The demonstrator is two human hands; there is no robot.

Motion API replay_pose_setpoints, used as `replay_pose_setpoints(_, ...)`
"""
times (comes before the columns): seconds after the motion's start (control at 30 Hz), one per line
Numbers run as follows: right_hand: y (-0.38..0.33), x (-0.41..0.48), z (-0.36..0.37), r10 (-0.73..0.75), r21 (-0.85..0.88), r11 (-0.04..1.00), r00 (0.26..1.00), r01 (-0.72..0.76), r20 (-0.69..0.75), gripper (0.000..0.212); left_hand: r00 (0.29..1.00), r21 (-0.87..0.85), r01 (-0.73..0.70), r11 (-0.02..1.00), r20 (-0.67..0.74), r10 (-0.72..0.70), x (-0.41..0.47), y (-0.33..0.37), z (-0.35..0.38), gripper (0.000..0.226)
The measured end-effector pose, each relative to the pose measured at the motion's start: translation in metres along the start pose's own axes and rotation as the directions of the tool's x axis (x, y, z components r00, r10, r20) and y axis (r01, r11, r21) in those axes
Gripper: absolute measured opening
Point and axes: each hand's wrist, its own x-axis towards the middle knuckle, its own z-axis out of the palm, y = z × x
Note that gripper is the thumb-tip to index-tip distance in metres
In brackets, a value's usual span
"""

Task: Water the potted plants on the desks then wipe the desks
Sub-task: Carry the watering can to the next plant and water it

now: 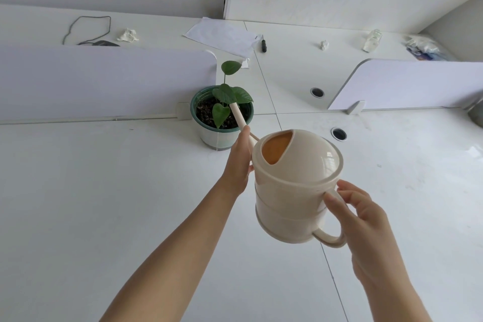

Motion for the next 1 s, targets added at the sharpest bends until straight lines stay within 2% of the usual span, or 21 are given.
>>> replay_pose_setpoints(0.37, -0.012, 0.009, 0.032, -0.029, -0.045, 0.998, 0.997, 0.032, 0.07, 0.02, 0.99, -0.045, -0.023, 0.999, -0.138, 0.017, 0.012, 0.015, -0.029, 0.043)
replay_pose_setpoints(0.53, -0.012, 0.011, 0.034, -0.053, -0.026, 0.998, 0.997, 0.055, 0.064, 0.019, 0.993, -0.065, -0.007, 0.998, -0.118, -0.001, 0.015, 0.012, -0.03, 0.049)
replay_pose_setpoints(0.73, -0.003, 0.002, 0.022, -0.018, 0.006, 1.0, 0.999, 0.017, 0.029, 0.02, 0.997, -0.025, 0.029, 0.999, -0.071, -0.031, 0.006, 0.003, -0.019, 0.037)
replay_pose_setpoints(0.8, 0.003, -0.001, 0.017, -0.004, 0.024, 1.0, 1.0, 0.004, 0.015, 0.02, 0.998, -0.02, 0.052, 0.998, -0.033, -0.052, 0.005, 0.001, -0.015, 0.041)
replay_pose_setpoints(0.9, 0.013, -0.005, 0.009, 0.018, 0.039, 0.999, 1.0, -0.018, -0.001, 0.019, 0.995, 0.021, 0.095, 0.995, -0.032, -0.094, 0.003, 0.0, -0.007, 0.064)
replay_pose_setpoints(1.0, 0.027, -0.006, -0.001, 0.041, 0.038, 0.998, 0.999, -0.04, -0.016, 0.018, 0.995, 0.041, 0.096, 0.995, -0.024, -0.095, -0.003, -0.001, 0.0, 0.066)
